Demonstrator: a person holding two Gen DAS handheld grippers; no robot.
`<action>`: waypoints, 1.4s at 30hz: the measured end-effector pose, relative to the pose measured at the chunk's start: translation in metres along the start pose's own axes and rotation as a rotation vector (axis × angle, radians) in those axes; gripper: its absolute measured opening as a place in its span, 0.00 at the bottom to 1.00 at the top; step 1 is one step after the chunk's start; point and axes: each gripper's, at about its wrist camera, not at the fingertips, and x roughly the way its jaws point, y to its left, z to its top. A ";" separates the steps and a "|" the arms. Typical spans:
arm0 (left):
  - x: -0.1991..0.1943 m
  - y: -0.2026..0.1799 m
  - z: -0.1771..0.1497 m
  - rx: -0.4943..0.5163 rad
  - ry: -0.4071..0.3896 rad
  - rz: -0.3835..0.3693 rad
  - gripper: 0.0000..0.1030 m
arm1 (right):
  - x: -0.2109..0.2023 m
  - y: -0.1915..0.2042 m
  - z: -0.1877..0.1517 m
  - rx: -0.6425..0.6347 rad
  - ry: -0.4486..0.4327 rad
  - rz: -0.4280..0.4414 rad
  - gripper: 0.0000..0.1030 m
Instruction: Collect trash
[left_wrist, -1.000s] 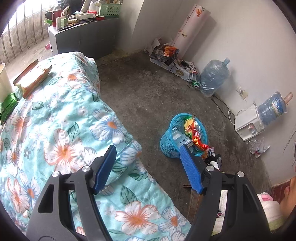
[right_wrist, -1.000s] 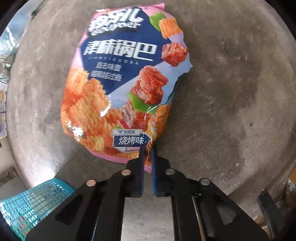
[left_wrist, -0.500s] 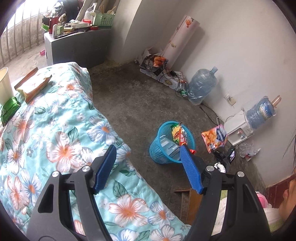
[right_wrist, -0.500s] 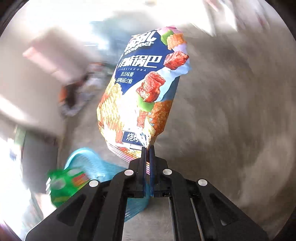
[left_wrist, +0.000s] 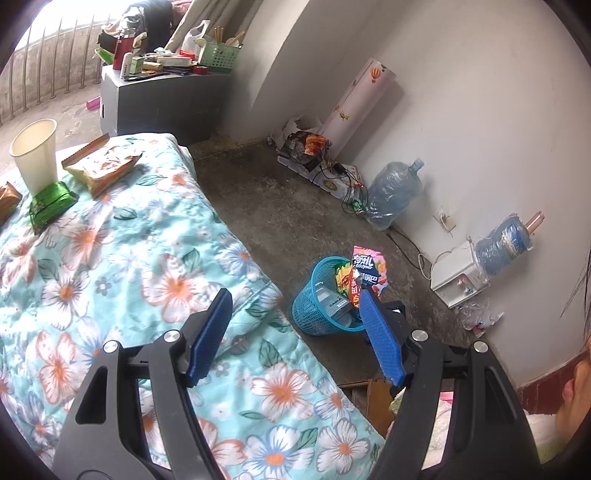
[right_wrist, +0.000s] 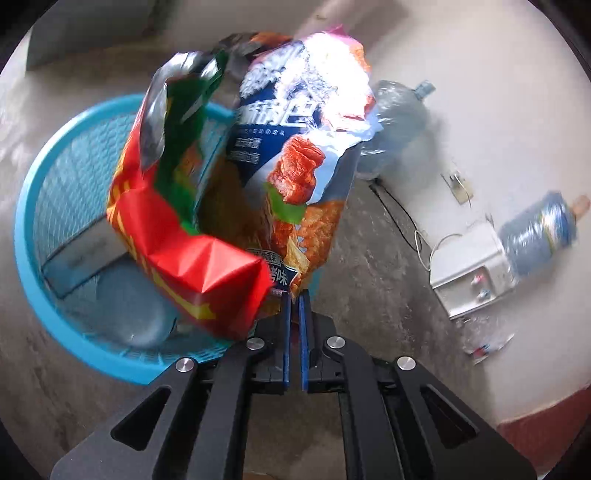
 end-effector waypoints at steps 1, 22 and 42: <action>-0.003 0.002 0.000 -0.005 -0.004 -0.011 0.65 | -0.001 -0.001 0.001 -0.004 0.014 0.008 0.11; -0.106 0.002 -0.054 0.069 -0.190 0.009 0.75 | -0.273 -0.129 -0.040 0.530 -0.272 0.376 0.48; -0.135 -0.021 -0.193 -0.095 -0.150 0.484 0.92 | -0.553 -0.043 -0.138 0.163 -0.565 0.589 0.94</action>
